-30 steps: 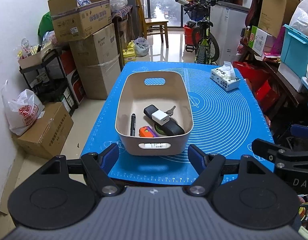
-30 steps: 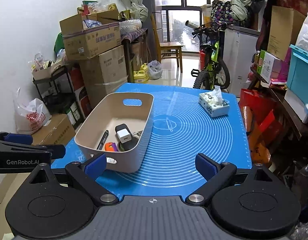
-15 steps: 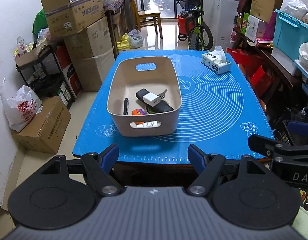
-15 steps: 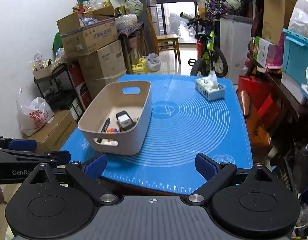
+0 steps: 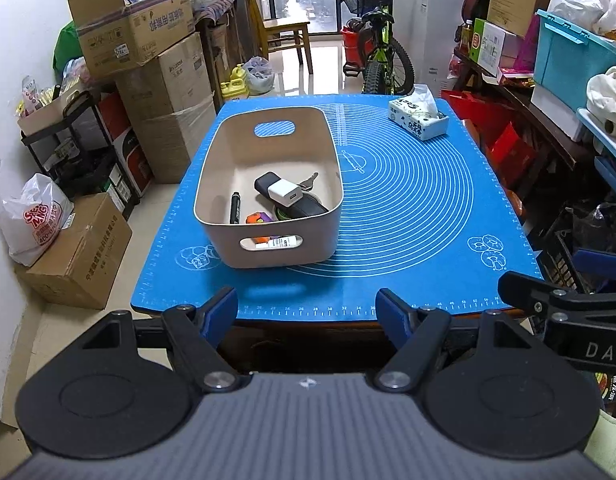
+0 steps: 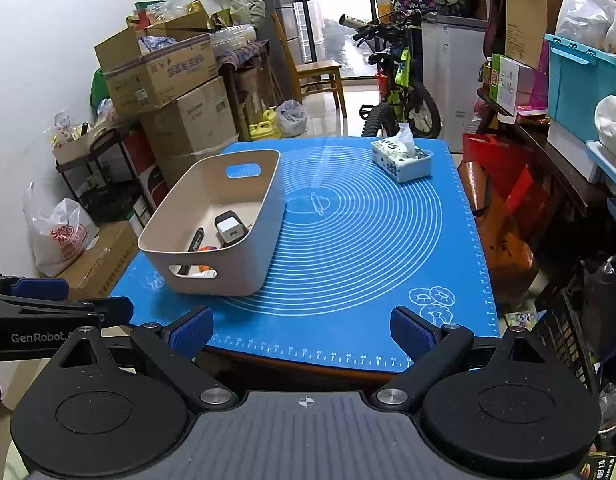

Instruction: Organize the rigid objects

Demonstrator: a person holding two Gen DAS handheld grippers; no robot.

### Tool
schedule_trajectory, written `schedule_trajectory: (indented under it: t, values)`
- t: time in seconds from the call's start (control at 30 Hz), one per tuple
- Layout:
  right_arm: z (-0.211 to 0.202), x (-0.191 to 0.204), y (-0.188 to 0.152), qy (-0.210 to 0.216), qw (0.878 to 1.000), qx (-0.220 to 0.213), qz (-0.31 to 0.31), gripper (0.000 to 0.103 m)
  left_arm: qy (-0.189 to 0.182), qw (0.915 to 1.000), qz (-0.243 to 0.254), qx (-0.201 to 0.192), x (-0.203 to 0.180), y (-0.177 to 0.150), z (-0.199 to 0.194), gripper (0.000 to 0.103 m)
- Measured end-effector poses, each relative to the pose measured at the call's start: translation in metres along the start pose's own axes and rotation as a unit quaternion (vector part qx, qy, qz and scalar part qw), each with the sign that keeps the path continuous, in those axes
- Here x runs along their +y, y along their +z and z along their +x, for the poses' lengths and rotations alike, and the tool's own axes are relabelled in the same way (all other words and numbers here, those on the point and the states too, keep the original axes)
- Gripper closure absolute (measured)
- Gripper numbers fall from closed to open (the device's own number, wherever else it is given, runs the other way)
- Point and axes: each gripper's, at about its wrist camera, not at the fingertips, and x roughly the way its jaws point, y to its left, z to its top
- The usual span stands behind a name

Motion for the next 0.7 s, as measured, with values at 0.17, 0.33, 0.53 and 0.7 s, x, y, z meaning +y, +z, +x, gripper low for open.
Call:
schedule_trajectory:
  t: [0.17,0.33,0.53,0.7]
  values:
    - [-0.0010,0.0002,-0.0003,0.000,1.000,-0.001,-0.004,0.008,0.000,1.0000,0.004,0.002,-0.0011,-0.0007,0.0005,0.027]
    - [-0.0010,0.0011,-0.0002,-0.001,1.000,-0.001,-0.005,0.008,-0.004,1.0000,0.007,0.004,-0.0039,-0.0025,0.0003,0.027]
    - [-0.0010,0.0031,0.0011,-0.005,1.000,-0.002,-0.006,0.008,-0.006,0.9999,0.010,0.006,-0.0071,-0.0019,0.0013,0.027]
    - [-0.0010,0.0045,0.0002,-0.006,1.000,-0.001,-0.007,0.008,-0.006,0.9999,0.009,0.008,-0.0062,-0.0016,0.0029,0.027]
